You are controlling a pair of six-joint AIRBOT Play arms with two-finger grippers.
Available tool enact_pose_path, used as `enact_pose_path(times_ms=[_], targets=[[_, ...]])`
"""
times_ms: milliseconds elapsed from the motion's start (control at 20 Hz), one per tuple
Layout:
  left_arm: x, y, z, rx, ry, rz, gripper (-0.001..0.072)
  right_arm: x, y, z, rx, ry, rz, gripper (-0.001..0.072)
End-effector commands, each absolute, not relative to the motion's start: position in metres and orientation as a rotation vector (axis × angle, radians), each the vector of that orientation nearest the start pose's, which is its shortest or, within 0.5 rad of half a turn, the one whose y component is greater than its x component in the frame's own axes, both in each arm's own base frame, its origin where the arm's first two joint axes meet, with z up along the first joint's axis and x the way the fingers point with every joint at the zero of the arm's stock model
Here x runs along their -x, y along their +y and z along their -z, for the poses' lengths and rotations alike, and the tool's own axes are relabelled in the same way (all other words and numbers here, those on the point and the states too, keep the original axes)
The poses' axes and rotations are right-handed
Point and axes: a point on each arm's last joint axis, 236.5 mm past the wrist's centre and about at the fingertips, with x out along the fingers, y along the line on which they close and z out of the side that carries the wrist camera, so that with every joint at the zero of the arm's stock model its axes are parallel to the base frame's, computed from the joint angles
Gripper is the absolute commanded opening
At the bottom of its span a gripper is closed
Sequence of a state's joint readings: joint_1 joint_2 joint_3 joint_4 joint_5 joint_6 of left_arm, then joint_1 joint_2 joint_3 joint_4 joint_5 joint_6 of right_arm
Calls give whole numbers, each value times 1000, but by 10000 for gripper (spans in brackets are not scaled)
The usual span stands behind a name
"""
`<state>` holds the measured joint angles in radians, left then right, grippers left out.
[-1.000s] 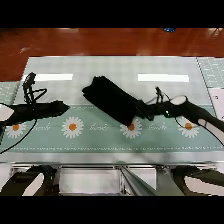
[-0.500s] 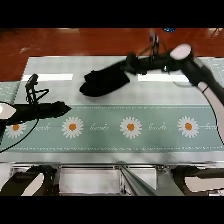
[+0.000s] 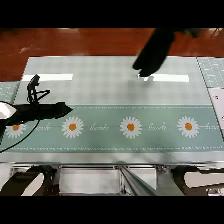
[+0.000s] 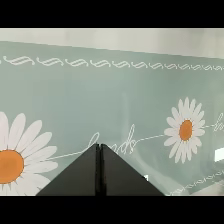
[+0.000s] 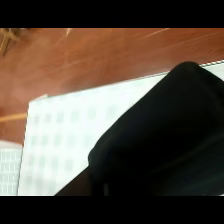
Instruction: Fold the shirts.
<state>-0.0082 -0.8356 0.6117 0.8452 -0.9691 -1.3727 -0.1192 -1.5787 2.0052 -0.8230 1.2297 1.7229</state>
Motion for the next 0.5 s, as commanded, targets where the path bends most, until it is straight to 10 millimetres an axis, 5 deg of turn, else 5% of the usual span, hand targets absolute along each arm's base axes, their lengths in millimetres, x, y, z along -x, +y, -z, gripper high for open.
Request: enact_pose_path(times_ms=[0,250,450], targets=[[-285,-133,-17,534,1104,401,20,-493,9,-272,-769,770,-269,23],[-285,-133,-17,534,1105,401,20,-420,-66,-253,-715,917,-47,20],[-285,-133,-17,534,1104,402,20,-367,-101,-242,-759,935,111,20]])
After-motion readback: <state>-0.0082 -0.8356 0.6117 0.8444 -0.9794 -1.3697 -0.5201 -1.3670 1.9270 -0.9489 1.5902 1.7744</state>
